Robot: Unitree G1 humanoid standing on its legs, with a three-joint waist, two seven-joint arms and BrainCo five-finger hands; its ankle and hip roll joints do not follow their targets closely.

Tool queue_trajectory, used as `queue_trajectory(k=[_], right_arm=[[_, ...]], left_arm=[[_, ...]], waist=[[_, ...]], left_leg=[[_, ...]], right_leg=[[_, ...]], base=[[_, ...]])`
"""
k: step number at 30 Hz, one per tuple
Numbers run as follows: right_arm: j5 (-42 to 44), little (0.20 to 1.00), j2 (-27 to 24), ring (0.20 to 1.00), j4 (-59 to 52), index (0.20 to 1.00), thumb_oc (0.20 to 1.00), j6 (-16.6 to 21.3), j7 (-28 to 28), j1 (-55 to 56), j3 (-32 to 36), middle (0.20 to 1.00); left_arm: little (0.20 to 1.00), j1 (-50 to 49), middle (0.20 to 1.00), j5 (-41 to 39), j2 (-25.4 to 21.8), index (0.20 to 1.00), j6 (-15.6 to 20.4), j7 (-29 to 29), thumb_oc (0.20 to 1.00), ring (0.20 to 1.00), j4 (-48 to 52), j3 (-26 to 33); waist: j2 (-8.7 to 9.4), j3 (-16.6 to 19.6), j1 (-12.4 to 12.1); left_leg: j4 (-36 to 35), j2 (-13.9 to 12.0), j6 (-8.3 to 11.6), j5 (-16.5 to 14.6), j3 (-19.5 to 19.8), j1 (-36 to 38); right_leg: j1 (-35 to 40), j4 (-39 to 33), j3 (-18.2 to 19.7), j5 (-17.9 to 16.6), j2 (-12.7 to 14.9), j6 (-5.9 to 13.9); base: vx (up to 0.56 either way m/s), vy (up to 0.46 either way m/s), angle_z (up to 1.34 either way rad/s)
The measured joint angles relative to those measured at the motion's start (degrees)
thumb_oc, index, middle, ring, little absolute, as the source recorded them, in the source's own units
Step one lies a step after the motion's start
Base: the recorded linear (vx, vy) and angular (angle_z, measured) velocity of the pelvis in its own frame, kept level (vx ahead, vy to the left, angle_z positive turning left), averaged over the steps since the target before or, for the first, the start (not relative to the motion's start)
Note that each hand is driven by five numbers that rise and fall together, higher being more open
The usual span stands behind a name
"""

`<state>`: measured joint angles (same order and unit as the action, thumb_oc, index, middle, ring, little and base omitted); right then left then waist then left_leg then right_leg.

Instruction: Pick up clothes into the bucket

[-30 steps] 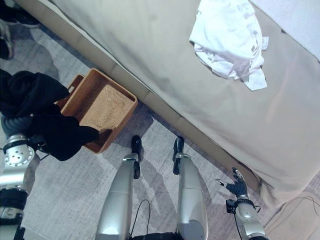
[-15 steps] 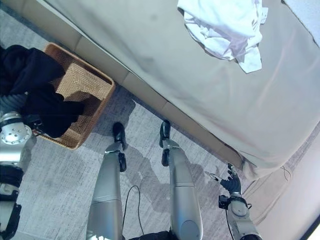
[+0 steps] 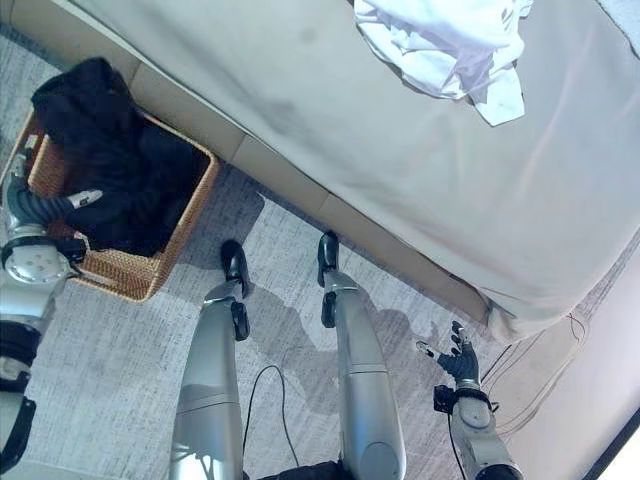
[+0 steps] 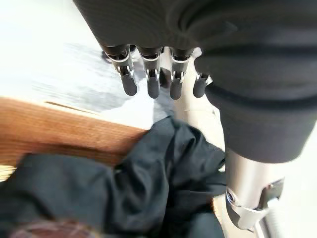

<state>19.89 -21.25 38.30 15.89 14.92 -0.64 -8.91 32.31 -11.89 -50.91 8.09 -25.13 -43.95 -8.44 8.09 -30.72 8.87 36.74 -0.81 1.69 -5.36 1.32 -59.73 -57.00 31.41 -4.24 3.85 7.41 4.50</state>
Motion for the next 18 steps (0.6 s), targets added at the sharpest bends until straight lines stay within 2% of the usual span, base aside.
queue_trajectory(k=[3, 5, 7, 9, 10, 11, 14, 18], right_arm=[[0.00, 1.000, -0.04, 1.000, -2.35, 1.000, 1.000, -0.22, 0.08, -1.21, -0.01, 1.000], [0.00, 1.000, 0.00, 1.000, -3.75, 1.000, 1.000, -0.47, 0.40, -3.15, 0.09, 1.000], [0.40, 1.000, 0.02, 1.000, -5.84, 1.000, 1.000, -0.53, 0.42, -3.97, 0.14, 1.000], [3.30, 1.000, 0.24, 1.000, -7.56, 1.000, 1.000, -0.40, -0.06, -4.83, 0.26, 1.000], [7.16, 1.000, 0.48, 1.000, -8.18, 1.000, 1.000, -0.25, -1.68, -5.13, 0.25, 1.000], [8.56, 1.000, 0.51, 1.000, -8.44, 1.000, 1.000, 0.02, -2.56, -5.16, 0.22, 1.000], [17.51, 1.000, 0.78, 1.000, -8.61, 1.000, 1.000, 0.59, -7.06, -6.07, 1.56, 1.000], [20.30, 1.000, 0.93, 1.000, -8.97, 1.000, 1.000, 0.79, -9.12, -7.00, 2.53, 1.000]], left_arm=[[1.000, -3.87, 1.000, -0.02, 2.62, 1.000, -0.50, 0.39, 1.000, 1.000, 0.04, 2.90], [1.000, -8.56, 1.000, -0.09, 7.35, 1.000, -0.97, 0.55, 1.000, 1.000, -0.27, 5.06], [1.000, -10.69, 1.000, -0.09, 9.14, 1.000, -1.05, 0.69, 1.000, 1.000, -0.46, 5.46], [1.000, -12.32, 1.000, -0.25, 12.84, 1.000, -0.97, 1.03, 1.000, 1.000, -1.33, 6.20], [1.000, -13.43, 1.000, -1.41, 16.75, 1.000, 0.12, 1.22, 1.000, 1.000, -1.86, 7.92], [1.000, -14.07, 1.000, -2.06, 17.61, 1.000, 0.25, 1.45, 1.000, 1.000, -1.94, 7.58], [1.000, -16.49, 1.000, -5.92, 24.00, 1.000, 2.85, 3.25, 1.000, 1.000, -2.67, 8.45], [1.000, -20.50, 1.000, -7.62, 29.20, 1.000, 3.98, 5.94, 1.000, 1.000, -2.77, 7.13]], waist=[[-0.05, -0.02, -0.25], [-0.04, -0.02, -0.29], [-0.06, -0.03, -0.63], [-0.08, -0.04, -1.97], [-0.14, 0.00, -2.55], [-0.16, 0.01, -3.12], [-0.84, 0.15, -5.10], [-2.55, 0.09, -6.02]], left_leg=[[0.03, 0.04, -0.13, 0.08, -0.91, 0.80], [-1.28, -0.15, -0.28, 0.09, -2.26, 4.09], [-2.73, -0.06, -0.34, 0.06, -2.90, 6.27], [-5.15, 0.05, -0.84, 0.43, -3.73, 10.68], [-7.47, 0.15, -0.71, 0.56, -4.27, 14.37], [-8.14, 0.34, -1.03, 0.80, -4.29, 15.82], [-14.58, 1.33, -0.72, 3.37, -4.05, 22.42], [-20.44, 1.78, -0.07, 5.18, -2.19, 29.57]], right_leg=[[0.30, -0.18, 0.76, -0.49, 0.06, 0.11], [2.85, -1.24, 1.95, -1.05, -0.01, 0.27], [4.66, -2.39, 2.44, -1.01, 0.08, 0.27], [8.25, -4.07, 3.00, -1.26, 0.21, 0.33], [11.32, -5.59, 3.17, -1.33, 0.30, 0.33], [12.58, -5.99, 3.20, -1.42, 0.42, 0.41], [17.74, -8.46, 2.14, -1.85, 1.38, 0.58], [24.27, -10.71, 0.16, -1.43, 1.86, 0.05]], base=[[-0.02, 0.039, -0.08], [-0.02, 0.022, -0.15], [-0.01, -0.012, -0.10], [0.00, -0.044, -0.09], [-0.07, -0.068, -0.06], [-0.06, -0.106, 0.04], [0.00, -0.095, 0.17], [0.06, -0.120, 0.25]])
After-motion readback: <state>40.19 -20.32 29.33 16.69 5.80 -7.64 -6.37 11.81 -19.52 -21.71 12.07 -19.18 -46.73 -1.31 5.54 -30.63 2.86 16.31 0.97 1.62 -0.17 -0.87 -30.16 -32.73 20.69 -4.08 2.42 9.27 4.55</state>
